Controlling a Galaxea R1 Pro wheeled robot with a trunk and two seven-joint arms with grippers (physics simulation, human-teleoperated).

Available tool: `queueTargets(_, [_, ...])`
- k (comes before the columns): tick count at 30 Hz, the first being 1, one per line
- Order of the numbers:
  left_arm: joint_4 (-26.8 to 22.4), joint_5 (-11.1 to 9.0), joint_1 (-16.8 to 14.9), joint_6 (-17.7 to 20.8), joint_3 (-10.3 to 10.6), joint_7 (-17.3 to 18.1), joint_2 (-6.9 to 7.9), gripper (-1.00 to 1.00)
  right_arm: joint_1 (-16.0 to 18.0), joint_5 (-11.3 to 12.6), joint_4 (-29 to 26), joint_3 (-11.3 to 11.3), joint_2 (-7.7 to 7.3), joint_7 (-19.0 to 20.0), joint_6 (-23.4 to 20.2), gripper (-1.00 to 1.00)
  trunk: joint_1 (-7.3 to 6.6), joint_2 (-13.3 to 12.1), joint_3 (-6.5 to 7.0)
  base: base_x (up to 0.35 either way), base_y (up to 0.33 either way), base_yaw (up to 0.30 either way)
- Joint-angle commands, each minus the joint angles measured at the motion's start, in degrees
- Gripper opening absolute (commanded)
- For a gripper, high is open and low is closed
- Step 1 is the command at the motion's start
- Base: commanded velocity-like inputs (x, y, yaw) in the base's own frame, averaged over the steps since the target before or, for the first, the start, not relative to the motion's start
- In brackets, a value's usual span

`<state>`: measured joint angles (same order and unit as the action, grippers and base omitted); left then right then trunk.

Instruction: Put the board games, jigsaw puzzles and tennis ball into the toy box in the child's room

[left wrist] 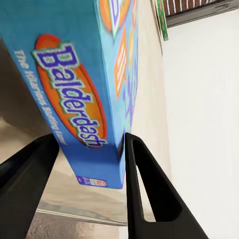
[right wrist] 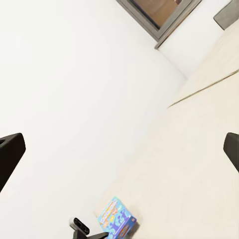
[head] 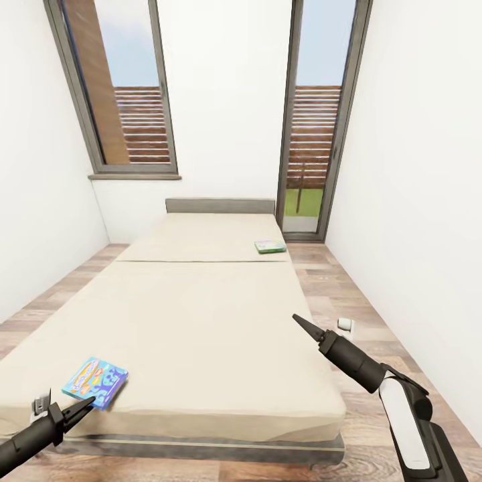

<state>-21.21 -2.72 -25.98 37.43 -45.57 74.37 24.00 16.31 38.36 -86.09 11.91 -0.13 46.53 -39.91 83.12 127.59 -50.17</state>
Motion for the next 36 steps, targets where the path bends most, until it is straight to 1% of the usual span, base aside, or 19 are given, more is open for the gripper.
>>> queueTargets(1, [0.0, 0.1, 0.0, 0.5, -0.1, 0.2, -0.01, -1.0, 0.0, 0.2, 0.0, 0.0, -0.01, 0.0, -0.3, 1.0, -0.24, -0.4, 0.13, 0.0, 0.0, 0.0])
queueTargets(8, [-0.4, 0.0, 0.0, 0.5, 0.0, 0.2, 0.04, -1.0, 0.0, 0.2, 0.0, 0.0, 0.03, 0.0, -0.3, 1.0, -1.77, -3.2, 1.39, 0.0, 0.0, 0.0])
queueTargets(15, [-4.5, 0.1, 0.0, 0.9, 0.2, 0.8, 0.0, -1.0, 0.0, 0.2, 0.0, 0.0, 0.07, -0.1, -0.3, 1.0, -3.31, -6.0, 2.64, 0.0, 0.0, 0.0])
queueTargets(17, [-7.9, 0.1, 0.0, 2.2, 0.4, 1.0, 0.01, -1.0, 0.0, 0.2, 0.1, 0.0, 0.06, -0.1, -0.3, 1.0, -3.75, -6.8, 3.0, 0.0, 0.0, 0.0])
queueTargets(20, [-12.9, 0.3, 0.0, 6.5, 1.1, 1.4, 0.06, -1.0, 0.0, 0.1, 0.5, -0.1, 0.1, -0.1, -0.3, 1.0, -4.41, -8.0, 3.54, 0.0, 0.0, 0.0])
queueTargets(21, [-13.9, 0.3, 0.0, 7.3, 1.3, 1.4, 0.07, -1.0, 0.0, 0.1, 0.5, -0.1, 0.13, -0.1, -0.3, 1.0, -4.63, -8.4, 3.72, 0.0, 0.0, 0.0])
queueTargets(22, [-18.3, 0.3, 0.1, 10.0, 2.6, 1.8, 0.18, -1.0, 0.0, -0.3, 0.6, -0.1, 0.2, -0.1, -0.3, 1.0, -4.63, -8.4, 3.72, 0.0, 0.0, 0.0])
queueTargets(23, [-25.9, 0.3, 0.5, 12.8, 4.3, 5.9, 0.28, -1.0, 0.0, -1.8, 0.7, -0.1, 0.22, -0.1, -0.4, 1.0, -4.85, -8.8, 3.9, 0.0, 0.0, 0.0])
queueTargets(24, [-27.4, 0.4, 0.6, 13.1, 4.8, 8.0, 0.24, -1.0, 0.0, -2.2, 0.7, -0.1, 0.2, -0.1, -0.4, 1.0, -5.07, -9.2, 4.08, 0.0, 0.0, 0.0])
queueTargets(25, [-27.9, 0.5, 0.6, 13.3, 5.2, 9.1, 0.24, -1.0, 0.0, -2.3, 0.7, -0.1, 0.18, -0.2, -0.4, 1.0, -5.29, -9.6, 4.26, 0.0, 0.0, 0.0])
queueTargets(26, [-28.7, 0.6, 0.5, 13.5, 6.3, 10.7, 0.31, -1.0, 0.0, -2.4, 0.7, -0.1, 0.15, -0.2, -0.4, 1.0, -5.51, -10.0, 4.44, 0.0, 0.0, 0.0])
queueTargets(28, [-29.4, 1.0, 0.3, 13.7, 8.9, 12.5, 0.65, -1.0, 0.0, -2.6, 0.7, -0.1, -0.05, -0.1, -0.4, 1.0, -5.95, -10.8, 4.8, 0.0, 0.0, 0.0])
queueTargets(30, [-29.6, 1.1, 0.1, 13.8, 10.9, 13.2, 1.21, -1.0, 0.0, -2.8, 0.7, -0.1, -0.19, -0.1, -0.4, 1.0, -6.39, -11.6, 5.16, 0.0, 0.0, 0.0])
queueTargets(34, [-30.0, 1.3, -0.3, 13.9, 15.3, 13.4, 1.64, -1.0, 0.0, -3.1, 0.4, 0.1, -0.29, -0.2, -0.4, 1.0, -7.26, -13.2, 5.87, 0.0, 0.0, 0.0])
queueTargets(35, [-30.0, 1.4, -0.5, 13.9, 16.3, 13.5, 1.68, -1.0, 0.0, -3.1, 0.3, 0.3, -0.31, -0.3, -0.4, 1.0, -7.48, -13.6, 6.05, 0.0, 0.0, 0.0])
queueTargets(36, [-30.0, 1.5, -0.6, 13.9, 16.7, 13.5, 1.69, -1.0, 0.0, -3.1, 0.2, 0.3, -0.31, -0.3, -0.4, 1.0, -7.7, -14.0, 6.23, 0.0, 0.0, 0.0])
